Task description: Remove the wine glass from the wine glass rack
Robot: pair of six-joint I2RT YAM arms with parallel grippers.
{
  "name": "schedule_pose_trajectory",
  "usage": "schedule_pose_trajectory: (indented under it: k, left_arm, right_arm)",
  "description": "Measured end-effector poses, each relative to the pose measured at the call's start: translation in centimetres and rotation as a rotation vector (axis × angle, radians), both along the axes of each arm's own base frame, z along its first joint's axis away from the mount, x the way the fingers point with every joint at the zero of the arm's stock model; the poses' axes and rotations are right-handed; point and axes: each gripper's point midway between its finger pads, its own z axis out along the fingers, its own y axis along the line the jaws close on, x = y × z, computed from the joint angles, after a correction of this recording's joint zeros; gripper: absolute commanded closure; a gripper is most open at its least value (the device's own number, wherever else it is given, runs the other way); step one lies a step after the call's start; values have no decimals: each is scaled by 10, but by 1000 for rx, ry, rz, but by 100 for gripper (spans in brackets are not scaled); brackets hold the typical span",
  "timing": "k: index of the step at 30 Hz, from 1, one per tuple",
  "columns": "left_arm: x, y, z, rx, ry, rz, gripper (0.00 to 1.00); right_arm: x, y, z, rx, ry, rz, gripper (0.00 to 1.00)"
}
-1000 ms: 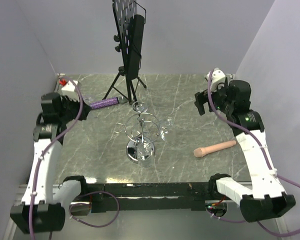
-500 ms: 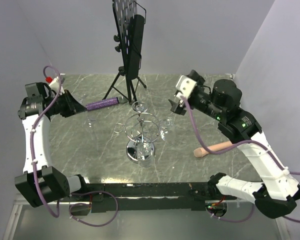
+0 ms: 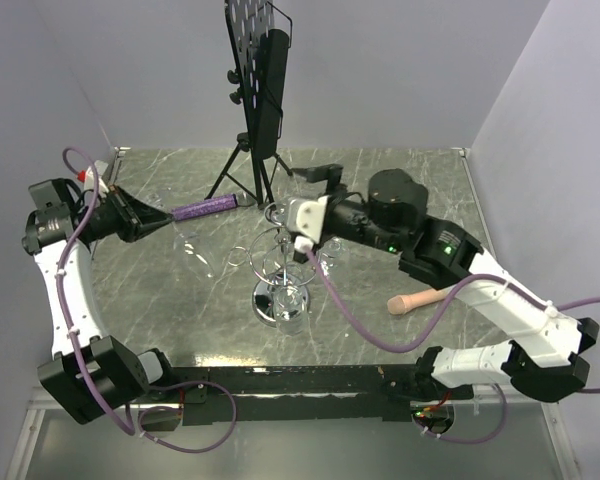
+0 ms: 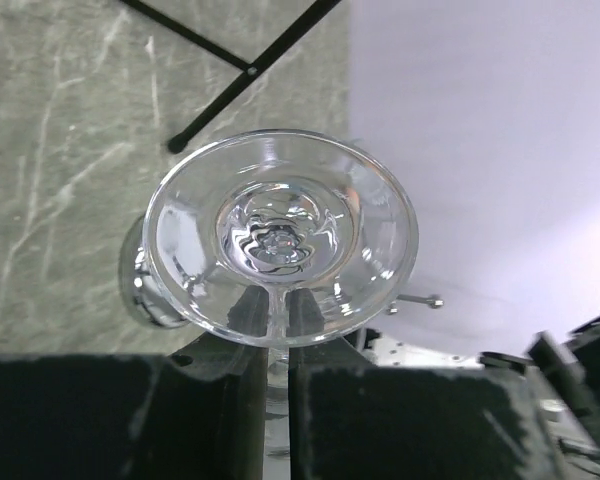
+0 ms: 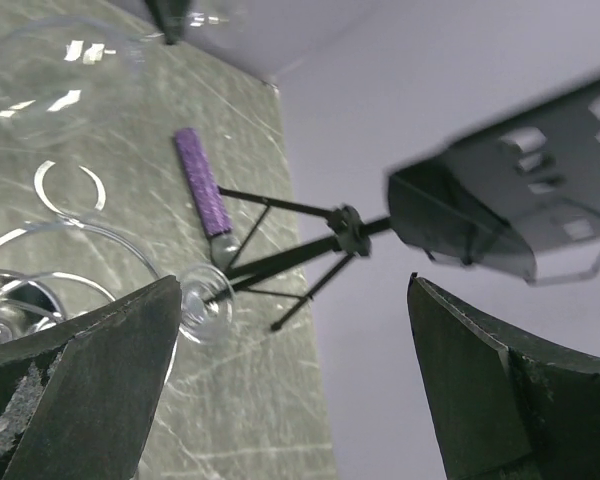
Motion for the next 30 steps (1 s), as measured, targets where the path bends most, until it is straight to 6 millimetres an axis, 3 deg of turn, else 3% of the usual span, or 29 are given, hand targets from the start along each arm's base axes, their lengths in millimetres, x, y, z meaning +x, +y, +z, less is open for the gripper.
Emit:
schedule_pose_trajectory:
  k: [6,16,25,30]
  left_arm:
    - [-1,9,12,-146,21,34,99]
    - [-5,22,19,-368,115,63,99]
    - [-2,25,10,-444,207,69,99]
    - [0,27,3,-486,273,86,99]
  right_arm:
    - [-14,29,-17,-56,-5,71,0]
    - [-16,49,-29,-118,31,121,0]
    - [-25,80,-67,-240,4,199,0]
    - [-28,104,-74,-233,-18,214,0]
